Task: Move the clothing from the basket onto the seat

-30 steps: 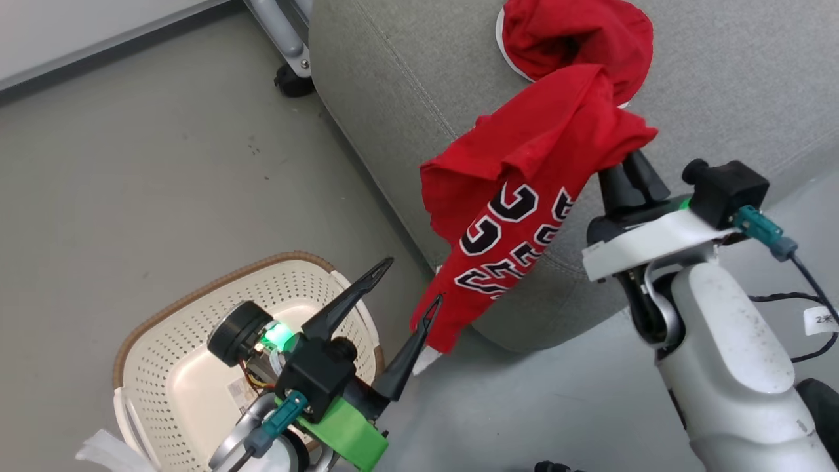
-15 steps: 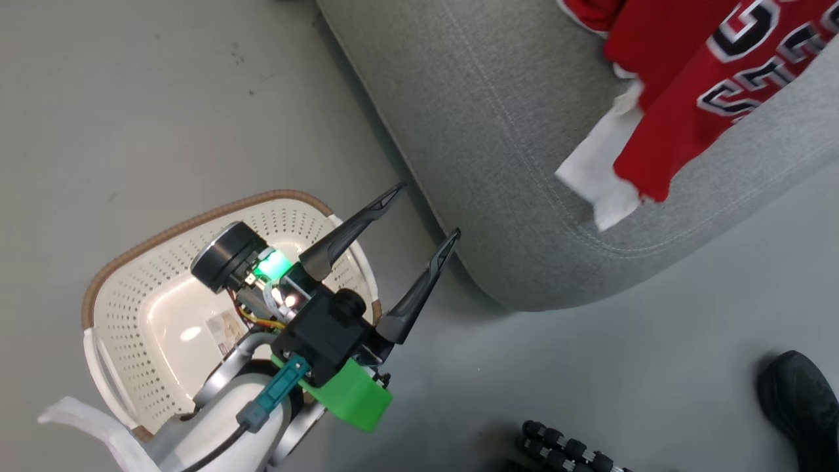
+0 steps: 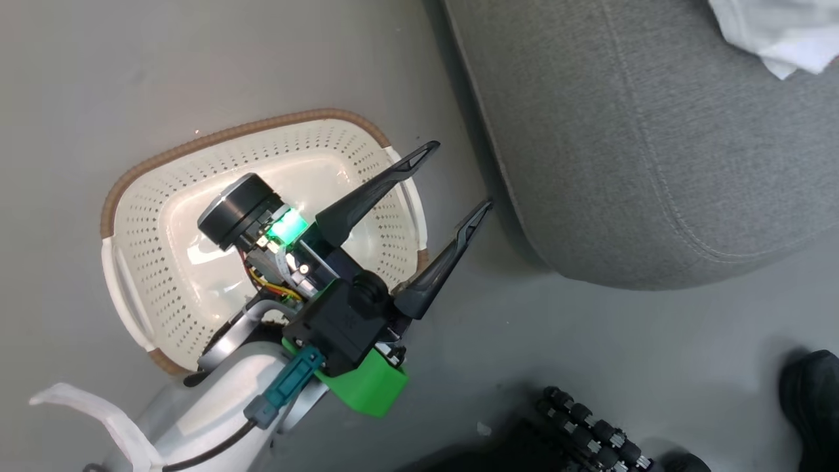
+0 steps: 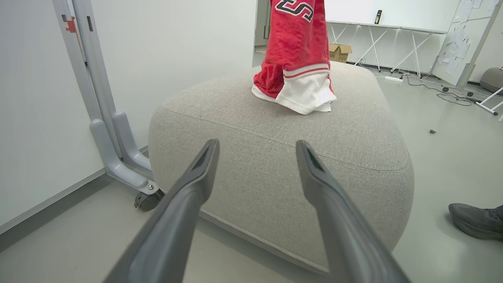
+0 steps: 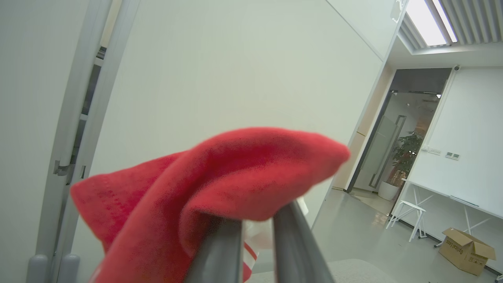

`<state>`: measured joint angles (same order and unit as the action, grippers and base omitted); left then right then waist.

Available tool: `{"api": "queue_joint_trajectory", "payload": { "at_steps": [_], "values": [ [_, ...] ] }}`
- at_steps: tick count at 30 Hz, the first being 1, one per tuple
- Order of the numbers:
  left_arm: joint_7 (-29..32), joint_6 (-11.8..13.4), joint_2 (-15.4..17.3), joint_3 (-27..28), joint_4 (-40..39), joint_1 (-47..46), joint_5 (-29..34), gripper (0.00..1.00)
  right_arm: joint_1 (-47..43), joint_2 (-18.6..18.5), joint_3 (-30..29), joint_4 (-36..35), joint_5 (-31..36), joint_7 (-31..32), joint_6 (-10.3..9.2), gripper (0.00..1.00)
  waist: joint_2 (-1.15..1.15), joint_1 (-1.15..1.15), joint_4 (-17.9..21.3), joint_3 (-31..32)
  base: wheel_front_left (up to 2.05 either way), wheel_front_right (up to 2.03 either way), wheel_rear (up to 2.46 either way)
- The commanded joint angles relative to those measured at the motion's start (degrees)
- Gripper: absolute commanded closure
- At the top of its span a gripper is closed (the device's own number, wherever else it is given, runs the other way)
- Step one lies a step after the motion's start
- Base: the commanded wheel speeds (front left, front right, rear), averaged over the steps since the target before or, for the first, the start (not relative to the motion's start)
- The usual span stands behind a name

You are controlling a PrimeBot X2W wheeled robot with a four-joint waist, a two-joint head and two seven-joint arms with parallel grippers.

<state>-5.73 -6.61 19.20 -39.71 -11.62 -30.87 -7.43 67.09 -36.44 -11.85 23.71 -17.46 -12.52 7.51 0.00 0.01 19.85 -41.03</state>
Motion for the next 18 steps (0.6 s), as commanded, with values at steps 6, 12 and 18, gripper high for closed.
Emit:
{"api": "queue_joint_trajectory", "payload": {
  "at_steps": [6, 12, 18],
  "values": [
    [-1.9, -0.1, -0.9, -0.6, 1.6, -1.9, -0.3, 0.0, -4.6, 3.2, 2.7, 9.0, -0.6, -1.8, -0.04, 1.0, 0.0, -0.01, -5.2, -4.2, 0.0, 0.0, 0.0],
    [-3.2, 1.1, -1.4, -0.3, 2.9, -1.6, -0.8, 0.0, -12.1, 6.5, 2.1, 14.9, -2.4, -2.7, -0.05, 1.0, 0.0, -0.01, -5.5, -2.6, 0.0, 0.0, 0.0],
    [-4.6, 2.3, -1.4, 0.3, 4.1, -0.8, -1.2, 0.0, -18.5, 9.8, -1.9, 13.4, -2.8, -2.7, -0.06, 0.06, 0.0, -0.01, -5.3, 0.5, 0.0, 0.0, 0.0]
  ]
}}
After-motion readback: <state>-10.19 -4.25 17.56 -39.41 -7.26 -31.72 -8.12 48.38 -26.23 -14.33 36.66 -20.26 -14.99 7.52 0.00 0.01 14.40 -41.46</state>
